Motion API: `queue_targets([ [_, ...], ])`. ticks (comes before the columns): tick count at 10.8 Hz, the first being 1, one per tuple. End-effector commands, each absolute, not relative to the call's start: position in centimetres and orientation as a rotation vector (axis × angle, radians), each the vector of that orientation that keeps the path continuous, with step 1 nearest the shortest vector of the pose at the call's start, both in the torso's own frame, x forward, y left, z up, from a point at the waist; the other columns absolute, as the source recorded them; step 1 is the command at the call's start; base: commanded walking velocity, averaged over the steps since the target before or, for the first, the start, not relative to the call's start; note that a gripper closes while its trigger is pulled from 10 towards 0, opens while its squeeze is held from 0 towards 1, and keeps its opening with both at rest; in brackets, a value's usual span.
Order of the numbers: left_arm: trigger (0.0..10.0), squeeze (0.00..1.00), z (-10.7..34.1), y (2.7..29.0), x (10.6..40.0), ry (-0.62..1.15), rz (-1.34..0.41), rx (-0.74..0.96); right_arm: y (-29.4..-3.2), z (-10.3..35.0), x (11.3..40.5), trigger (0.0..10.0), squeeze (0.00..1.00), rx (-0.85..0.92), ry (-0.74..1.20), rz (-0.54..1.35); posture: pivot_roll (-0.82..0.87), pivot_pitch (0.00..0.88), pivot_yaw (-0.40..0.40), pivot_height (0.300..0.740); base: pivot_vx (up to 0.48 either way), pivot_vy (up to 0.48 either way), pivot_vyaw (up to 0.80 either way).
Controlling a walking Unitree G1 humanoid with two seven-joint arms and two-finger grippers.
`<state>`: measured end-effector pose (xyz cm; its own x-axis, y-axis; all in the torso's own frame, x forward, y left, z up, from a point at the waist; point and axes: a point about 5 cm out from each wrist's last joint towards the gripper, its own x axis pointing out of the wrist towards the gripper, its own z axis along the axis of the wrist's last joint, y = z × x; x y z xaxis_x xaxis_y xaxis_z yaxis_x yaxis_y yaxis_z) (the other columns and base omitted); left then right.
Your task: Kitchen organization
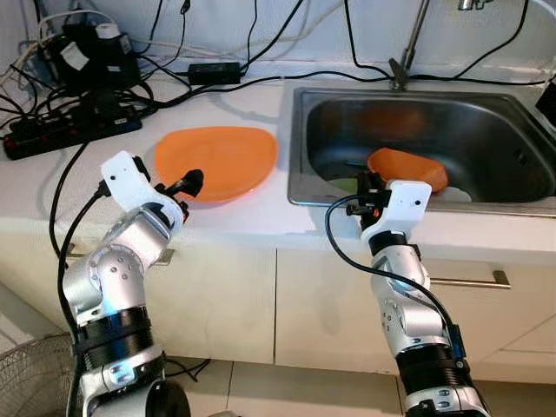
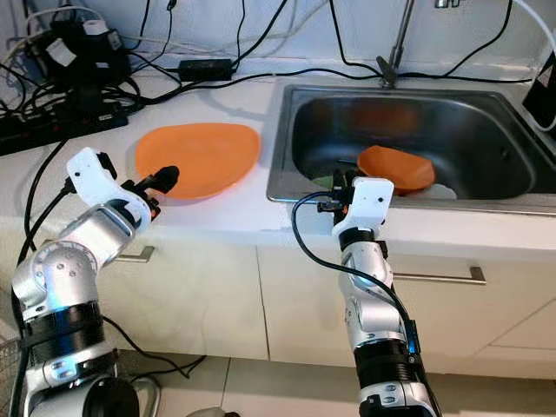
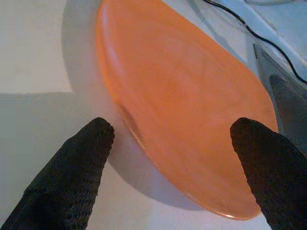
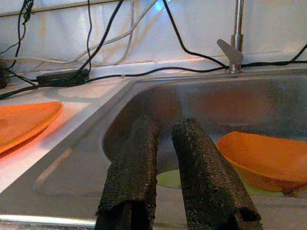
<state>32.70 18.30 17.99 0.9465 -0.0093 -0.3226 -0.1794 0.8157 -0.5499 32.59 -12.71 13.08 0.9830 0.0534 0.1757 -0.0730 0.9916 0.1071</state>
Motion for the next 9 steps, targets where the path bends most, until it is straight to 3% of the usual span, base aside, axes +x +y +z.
queue_targets([
  [1, 10.0, 0.00, 18.2, 18.1, 32.9, 0.338, 0.095, -0.629, -12.6, 13.2, 32.8, 10.0, 0.00, 0.121, -0.172, 0.065, 0.11, 0.000, 0.046, 0.740, 0.000, 0.000, 0.00],
  [9, 10.0, 0.00, 17.7, 16.1, 33.9, 0.427, 0.067, -0.690, -12.4, 13.3, 32.8, 10.0, 0.00, 0.123, -0.174, 0.068, 0.09, 0.000, 0.054, 0.740, 0.000, 0.000, 0.00],
])
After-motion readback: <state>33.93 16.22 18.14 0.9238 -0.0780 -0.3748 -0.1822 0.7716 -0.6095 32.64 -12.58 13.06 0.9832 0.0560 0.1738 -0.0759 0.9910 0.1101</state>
